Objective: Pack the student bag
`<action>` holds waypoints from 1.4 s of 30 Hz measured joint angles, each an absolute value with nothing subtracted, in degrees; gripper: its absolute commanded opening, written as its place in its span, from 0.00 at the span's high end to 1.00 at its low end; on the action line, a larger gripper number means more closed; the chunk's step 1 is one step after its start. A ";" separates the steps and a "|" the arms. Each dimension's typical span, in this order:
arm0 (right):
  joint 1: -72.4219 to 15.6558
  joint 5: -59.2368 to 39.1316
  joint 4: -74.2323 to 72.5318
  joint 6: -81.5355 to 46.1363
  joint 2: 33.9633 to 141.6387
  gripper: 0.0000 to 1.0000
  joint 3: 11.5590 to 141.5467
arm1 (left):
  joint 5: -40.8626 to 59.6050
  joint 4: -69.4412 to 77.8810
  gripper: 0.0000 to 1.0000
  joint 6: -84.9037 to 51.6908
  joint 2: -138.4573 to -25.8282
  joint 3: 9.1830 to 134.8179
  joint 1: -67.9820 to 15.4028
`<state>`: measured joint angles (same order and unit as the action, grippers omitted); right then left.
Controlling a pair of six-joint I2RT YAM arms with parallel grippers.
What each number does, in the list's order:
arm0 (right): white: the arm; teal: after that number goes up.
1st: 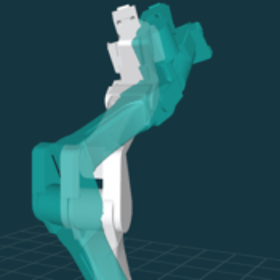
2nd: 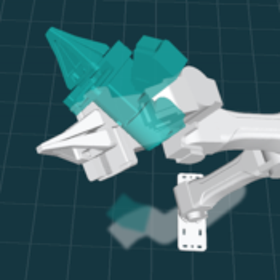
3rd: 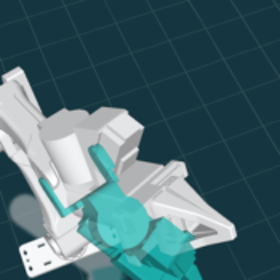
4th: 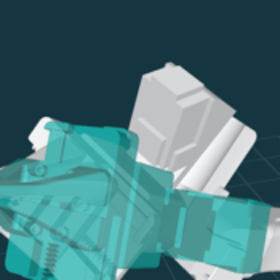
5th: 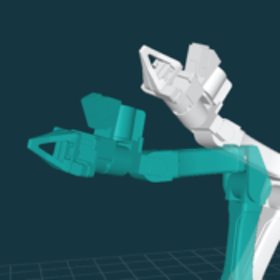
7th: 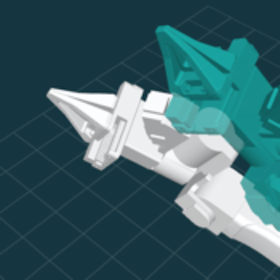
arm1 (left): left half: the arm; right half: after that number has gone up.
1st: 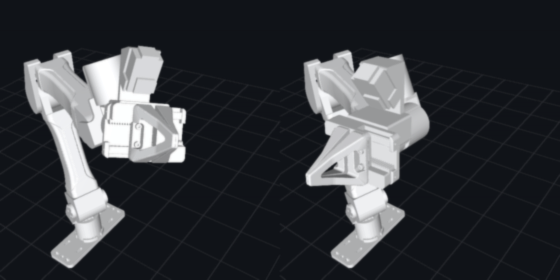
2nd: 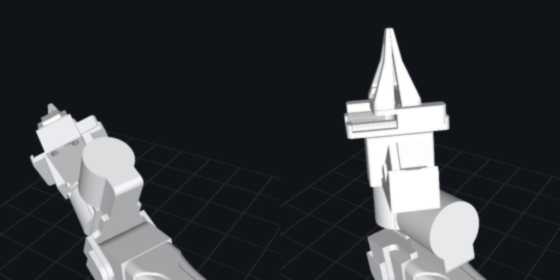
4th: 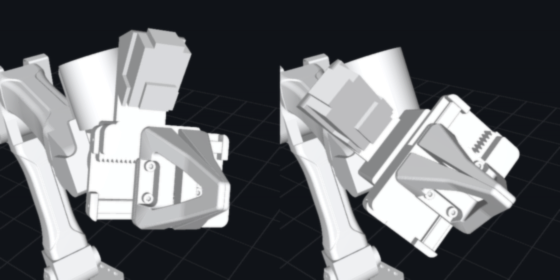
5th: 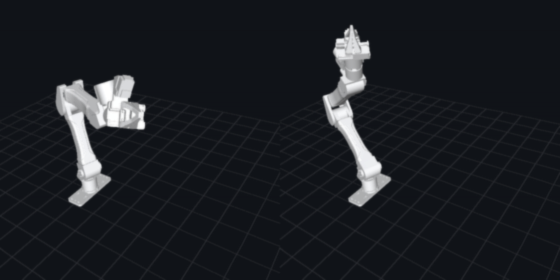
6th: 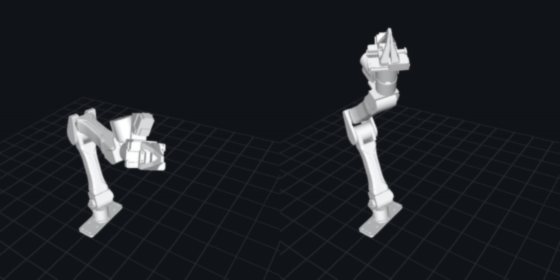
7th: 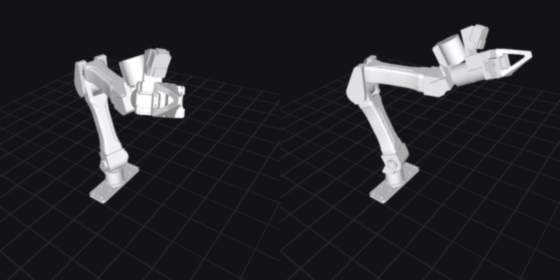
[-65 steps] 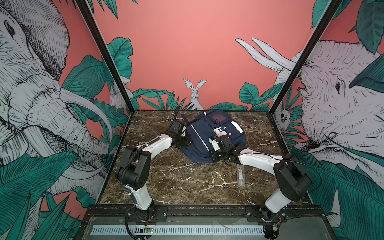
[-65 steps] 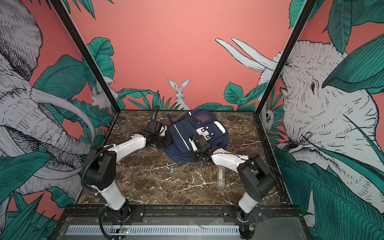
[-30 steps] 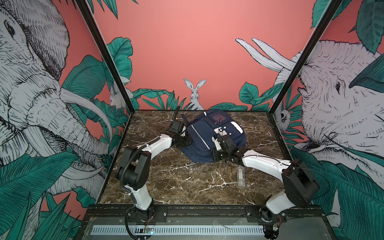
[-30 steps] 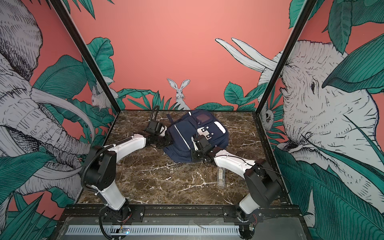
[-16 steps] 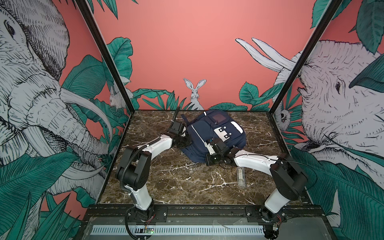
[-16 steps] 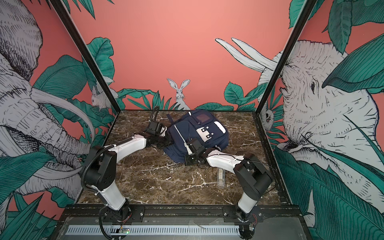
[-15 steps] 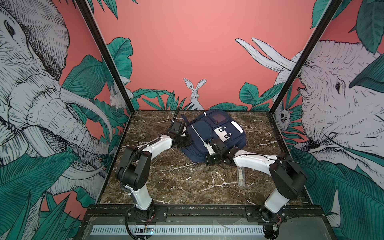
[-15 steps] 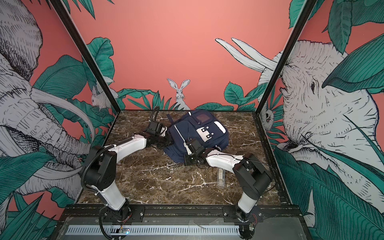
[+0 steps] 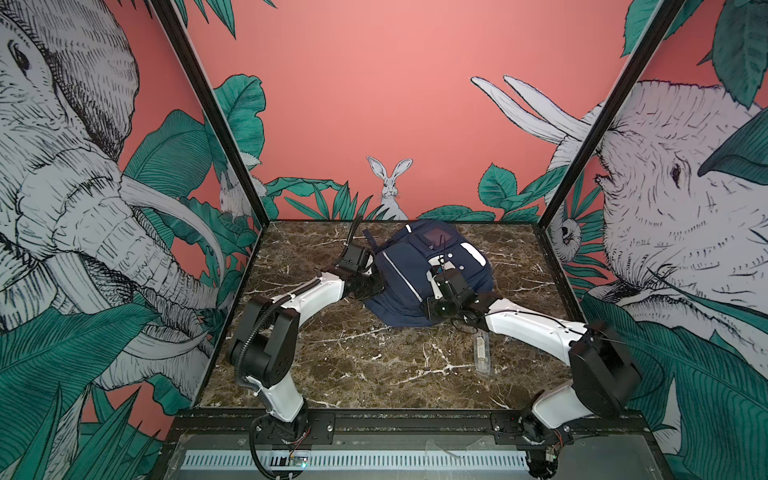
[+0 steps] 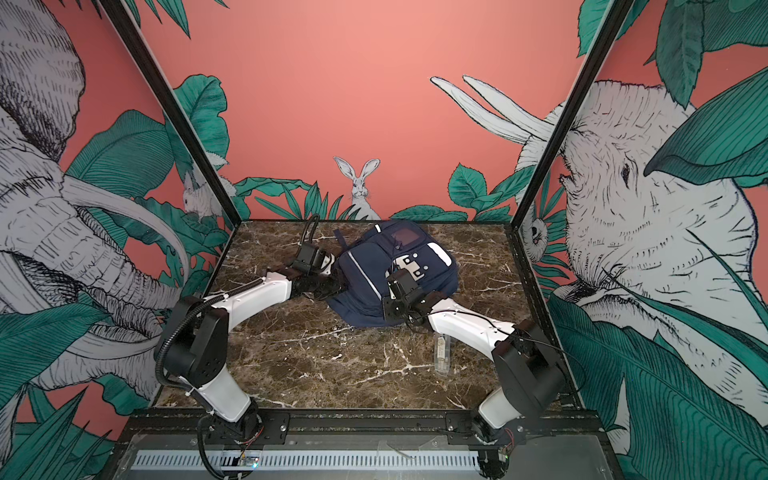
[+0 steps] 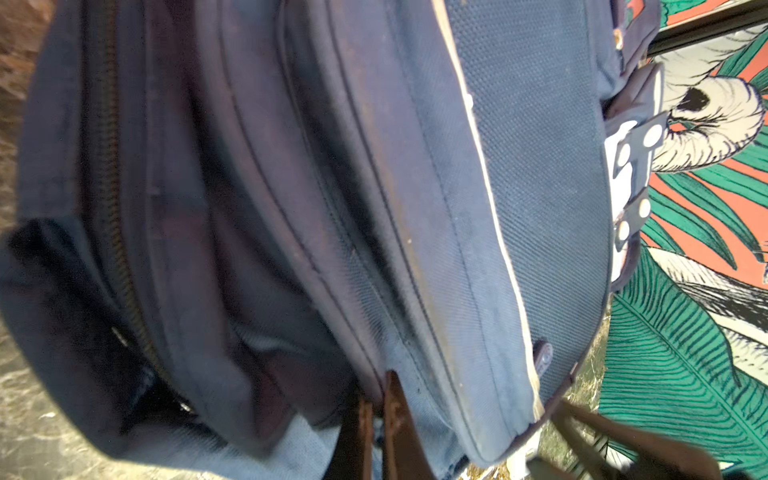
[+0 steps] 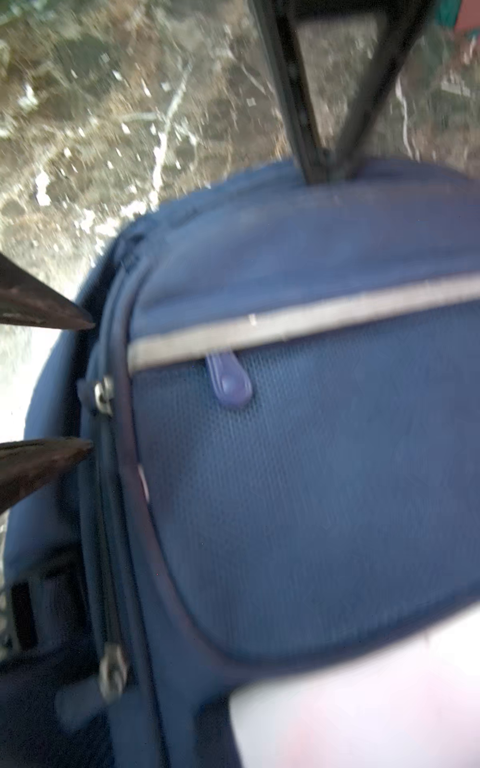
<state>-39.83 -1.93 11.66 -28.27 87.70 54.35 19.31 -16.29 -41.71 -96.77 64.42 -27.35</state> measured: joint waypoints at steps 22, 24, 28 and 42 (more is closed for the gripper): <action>-40.32 -4.89 7.88 -29.26 93.73 0.93 52.45 | 18.92 -16.21 1.00 -42.06 -96.77 64.34 -27.62; -40.51 -4.95 7.77 -29.10 93.62 0.97 52.03 | 18.98 -16.21 1.00 -42.22 -96.77 64.34 -27.64; -40.82 -4.95 8.23 -28.88 91.81 1.00 51.75 | 18.98 -16.19 1.00 -42.39 -96.77 64.34 -27.66; -45.06 -6.07 11.84 -29.71 93.23 1.00 57.12 | 17.41 -15.51 1.00 -43.53 -96.60 64.20 -28.36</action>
<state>-45.06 -6.07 11.84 -29.71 93.23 57.12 17.41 -15.51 -43.53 -96.60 64.20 -28.36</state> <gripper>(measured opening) 0.049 0.060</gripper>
